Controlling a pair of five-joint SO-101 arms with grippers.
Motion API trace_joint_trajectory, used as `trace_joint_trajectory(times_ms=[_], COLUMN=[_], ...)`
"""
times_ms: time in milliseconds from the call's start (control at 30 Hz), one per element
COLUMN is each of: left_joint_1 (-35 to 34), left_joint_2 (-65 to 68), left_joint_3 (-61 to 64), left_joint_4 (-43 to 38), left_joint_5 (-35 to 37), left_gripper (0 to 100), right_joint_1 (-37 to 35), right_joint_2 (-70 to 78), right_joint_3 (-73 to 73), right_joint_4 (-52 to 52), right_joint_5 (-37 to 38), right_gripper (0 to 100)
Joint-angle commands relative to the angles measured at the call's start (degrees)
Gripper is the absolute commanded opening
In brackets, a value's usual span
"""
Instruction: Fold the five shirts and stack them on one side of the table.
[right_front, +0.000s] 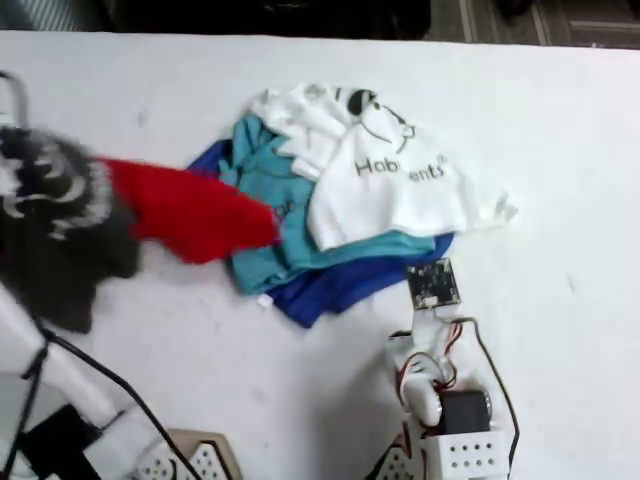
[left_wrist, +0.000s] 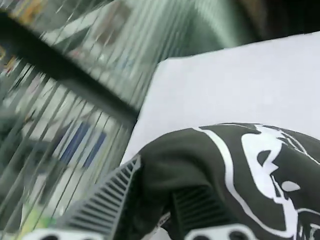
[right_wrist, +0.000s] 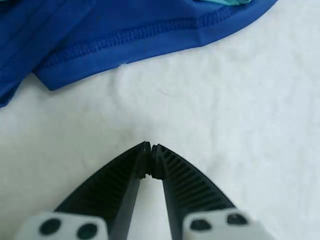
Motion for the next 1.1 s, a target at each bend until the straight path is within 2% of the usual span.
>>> trace_joint_trajectory(times_ms=[0, 167, 300, 467, 533, 667, 800, 933, 1067], left_joint_1=[-5.41, -8.48, -9.01, -8.84, -8.40, -3.82, 5.49, 16.84, 24.40], left_joint_2=[3.38, 8.40, 10.07, 8.75, 8.48, 8.84, 9.01, 10.42, 14.55], left_joint_3=[-2.99, -3.08, -3.60, -9.14, -13.10, -20.40, -22.24, -12.04, 1.49], left_joint_4=[-2.11, -2.11, -0.53, 7.30, 10.37, 16.26, 24.79, 27.96, 23.12], left_joint_5=[-0.53, -0.79, -4.75, -4.31, -3.78, -3.96, -4.13, -6.15, -6.42], left_gripper=[2, 2, 4, 23, 25, 26, 25, 25, 17], right_joint_1=[-0.13, -0.13, -0.13, -0.13, -0.13, -0.13, -0.13, -0.13, -0.13], right_joint_2=[-0.31, -0.31, -0.31, -0.31, -0.31, -0.31, -0.31, -0.31, -0.31], right_joint_3=[0.44, 0.44, 0.44, 0.44, 0.44, 0.44, 0.44, 0.44, 0.44], right_joint_4=[-0.04, -0.04, -0.04, -0.04, -0.04, -0.04, -0.04, -0.04, -0.04], right_joint_5=[0.26, 0.26, 0.26, 0.26, 0.26, 0.26, 0.26, 0.26, 0.26], right_gripper=[1.9, 1.9, 1.9, 1.9, 1.9, 1.9, 1.9, 1.9, 1.9])
